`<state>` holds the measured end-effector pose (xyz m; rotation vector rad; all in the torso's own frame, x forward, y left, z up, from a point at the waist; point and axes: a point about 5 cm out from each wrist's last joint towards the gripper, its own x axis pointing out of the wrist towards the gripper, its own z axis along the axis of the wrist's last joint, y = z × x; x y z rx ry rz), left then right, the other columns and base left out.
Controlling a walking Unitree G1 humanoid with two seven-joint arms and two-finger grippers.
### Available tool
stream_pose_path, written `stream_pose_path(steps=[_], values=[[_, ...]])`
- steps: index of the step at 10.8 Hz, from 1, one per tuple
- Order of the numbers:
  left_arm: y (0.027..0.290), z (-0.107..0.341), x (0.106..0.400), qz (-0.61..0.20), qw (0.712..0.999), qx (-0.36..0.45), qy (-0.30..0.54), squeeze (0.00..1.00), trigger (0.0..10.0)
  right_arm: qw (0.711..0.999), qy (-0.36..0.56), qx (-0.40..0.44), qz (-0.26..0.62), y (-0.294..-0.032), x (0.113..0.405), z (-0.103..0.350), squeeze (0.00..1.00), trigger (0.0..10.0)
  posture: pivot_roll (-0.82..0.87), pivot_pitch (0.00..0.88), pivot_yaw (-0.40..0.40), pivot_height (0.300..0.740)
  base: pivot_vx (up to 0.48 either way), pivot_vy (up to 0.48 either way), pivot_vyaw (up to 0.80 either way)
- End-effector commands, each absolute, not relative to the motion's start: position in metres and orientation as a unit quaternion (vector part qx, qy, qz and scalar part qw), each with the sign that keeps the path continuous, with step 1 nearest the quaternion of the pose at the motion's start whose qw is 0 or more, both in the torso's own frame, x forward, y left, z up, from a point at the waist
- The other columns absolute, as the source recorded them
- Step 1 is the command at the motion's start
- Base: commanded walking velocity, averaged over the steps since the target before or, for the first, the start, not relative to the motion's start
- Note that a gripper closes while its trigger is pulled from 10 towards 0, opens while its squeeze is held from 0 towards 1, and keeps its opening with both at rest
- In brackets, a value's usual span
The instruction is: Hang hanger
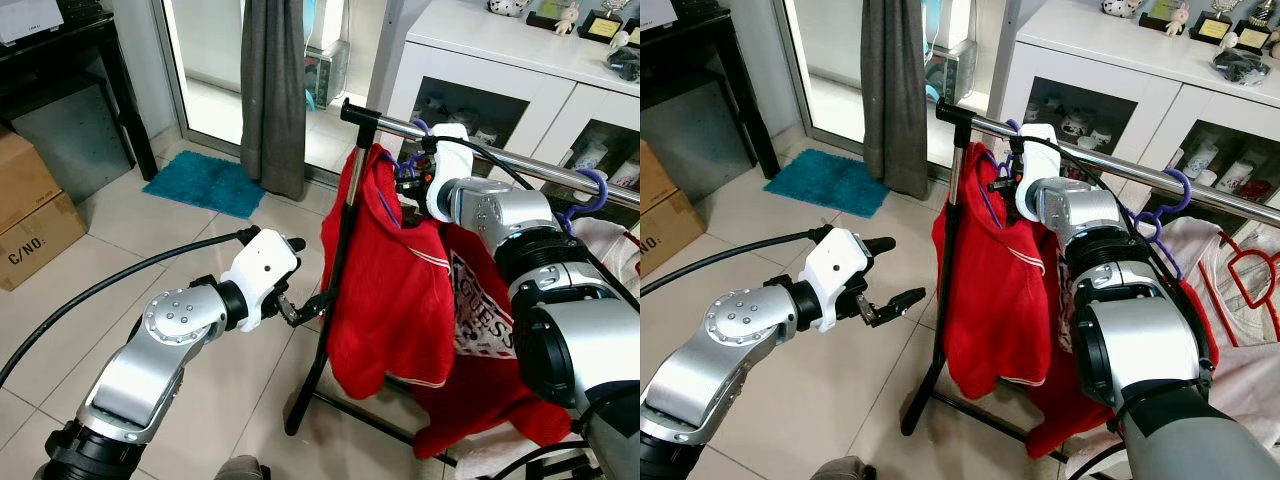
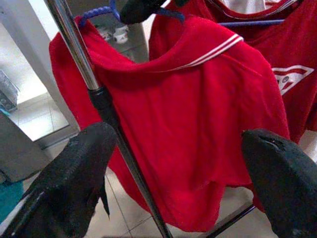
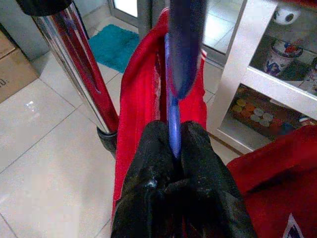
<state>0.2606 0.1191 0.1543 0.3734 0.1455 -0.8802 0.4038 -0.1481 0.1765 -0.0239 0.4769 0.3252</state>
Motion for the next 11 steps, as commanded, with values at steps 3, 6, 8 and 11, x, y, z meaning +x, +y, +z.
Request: stream_pose_path(steps=[3, 6, 8, 11], values=[[0.1147, 0.1548, 0.2618, -0.431, 0.881, 0.184, 0.066, 0.0, 10.0, 0.96, 0.229, -0.02, 0.158, -0.1502, 0.4053, 0.1794, 0.0, 0.0, 0.13, 0.0, -0.088, 0.74, 0.0, 0.0, 0.0], [0.1138, 0.1545, 0.2623, -0.43, 0.882, 0.183, 0.066, 0.0, 10.0, 0.961, 0.225, -0.036, 0.155, -0.1482, 0.4064, 0.1801, 1.0, 10.0, 0.13, 0.0, -0.093, 0.74, 0.0, 0.0, 0.0], [0.114, 0.1549, 0.2627, -0.428, 0.883, 0.184, 0.064, 0.0, 10.0, 0.964, 0.224, -0.039, 0.137, -0.1496, 0.4076, 0.1806, 0.0, 10.0, 0.13, 0.0, -0.094, 0.74, 0.0, 0.0, 0.0], [0.1137, 0.1546, 0.263, -0.428, 0.882, 0.185, 0.064, 0.0, 10.0, 0.963, 0.228, -0.035, 0.143, -0.1459, 0.4073, 0.1791, 0.0, 10.0, 0.13, 0.0, -0.095, 0.74, 0.0, 0.0, 0.0]])
